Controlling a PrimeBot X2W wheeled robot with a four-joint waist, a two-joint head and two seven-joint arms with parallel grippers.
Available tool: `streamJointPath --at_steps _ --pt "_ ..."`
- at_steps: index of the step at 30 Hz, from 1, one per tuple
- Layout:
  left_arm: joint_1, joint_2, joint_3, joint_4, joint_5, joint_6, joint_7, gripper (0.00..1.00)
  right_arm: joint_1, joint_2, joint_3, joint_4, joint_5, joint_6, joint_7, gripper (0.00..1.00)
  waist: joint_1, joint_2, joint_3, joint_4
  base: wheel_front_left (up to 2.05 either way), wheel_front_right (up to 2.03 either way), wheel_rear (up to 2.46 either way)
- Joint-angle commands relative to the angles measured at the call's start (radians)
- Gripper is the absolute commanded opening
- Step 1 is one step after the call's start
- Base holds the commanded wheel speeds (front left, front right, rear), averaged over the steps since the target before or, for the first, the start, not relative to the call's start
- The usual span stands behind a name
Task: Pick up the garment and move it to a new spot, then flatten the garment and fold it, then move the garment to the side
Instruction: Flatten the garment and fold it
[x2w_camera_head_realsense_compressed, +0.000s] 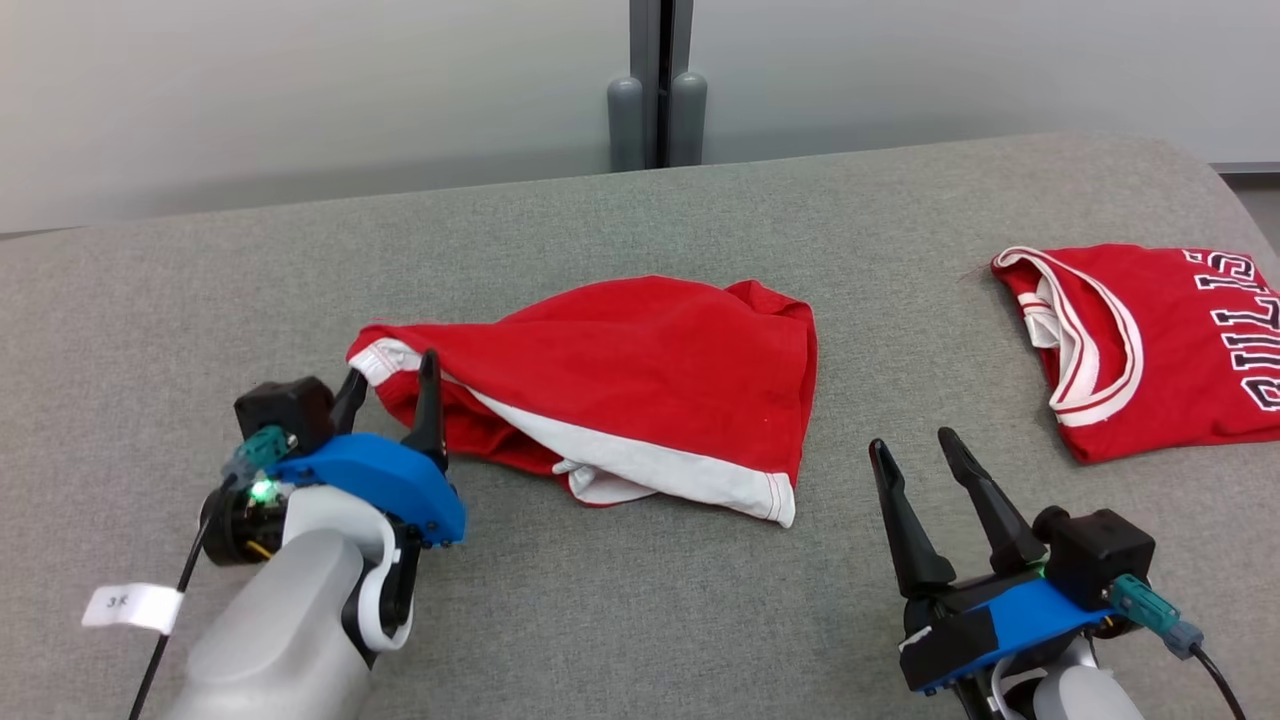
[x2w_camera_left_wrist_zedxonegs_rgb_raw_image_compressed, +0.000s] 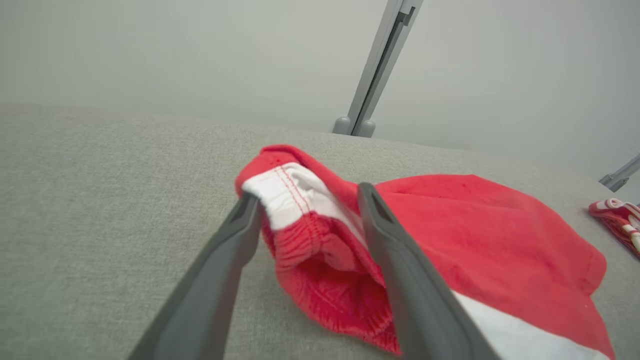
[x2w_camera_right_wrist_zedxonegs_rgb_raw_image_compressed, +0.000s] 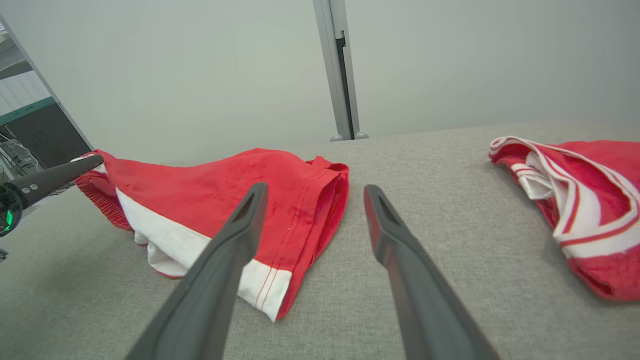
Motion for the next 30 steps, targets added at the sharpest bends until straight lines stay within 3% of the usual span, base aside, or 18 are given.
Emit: streamJointPath --at_steps 1,5,7,10,13,17,22,30 --pt "0.039 0.005 0.003 -0.01 -0.017 0.004 0.005 1.0 0.015 -0.006 -0.007 -0.005 -0.004 0.0 0.0 1.0 0.0 0.0 -0.004 -0.003 0.0 0.0 0.0" --pt "0.088 0.025 0.01 -0.068 -0.037 0.008 0.021 1.0 0.021 -0.008 -0.016 -0.013 -0.007 0.0 0.002 1.0 0.0 0.0 -0.008 0.0 0.0 0.0 0.0" --pt "0.155 0.027 0.059 -0.168 -0.108 0.014 0.023 1.0 0.035 -0.007 -0.027 -0.02 -0.009 0.0 0.005 1.0 0.0 0.0 -0.009 0.012 0.0 0.0 0.0" --pt "0.19 0.059 0.059 -0.227 -0.101 0.027 0.031 1.0 0.037 -0.006 -0.024 -0.022 -0.009 0.0 0.008 1.0 0.0 0.0 -0.009 0.018 0.0 0.0 0.0" --pt "0.217 0.093 0.002 -0.317 -0.048 0.047 0.061 1.0 0.033 -0.004 -0.019 -0.024 -0.008 0.0 0.01 1.0 0.0 0.0 -0.011 0.025 0.0 0.0 0.0" --pt "0.199 0.123 -0.119 -0.387 0.042 0.034 0.153 1.0 0.028 -0.002 -0.014 -0.023 -0.003 0.0 0.01 1.0 0.0 0.0 -0.012 0.03 0.0 0.0 0.0" --pt "0.142 0.109 -0.212 -0.369 0.102 0.018 0.252 1.0 0.015 -0.002 -0.001 -0.018 0.003 0.0 0.006 1.0 0.0 0.0 -0.008 0.005 0.0 0.0 0.0" --pt "0.079 0.107 -0.242 -0.287 0.132 -0.003 0.293 1.0 0.013 0.001 0.0 -0.006 0.008 0.0 -0.009 1.0 0.0 0.0 0.004 -0.062 0.0 0.0 0.0"
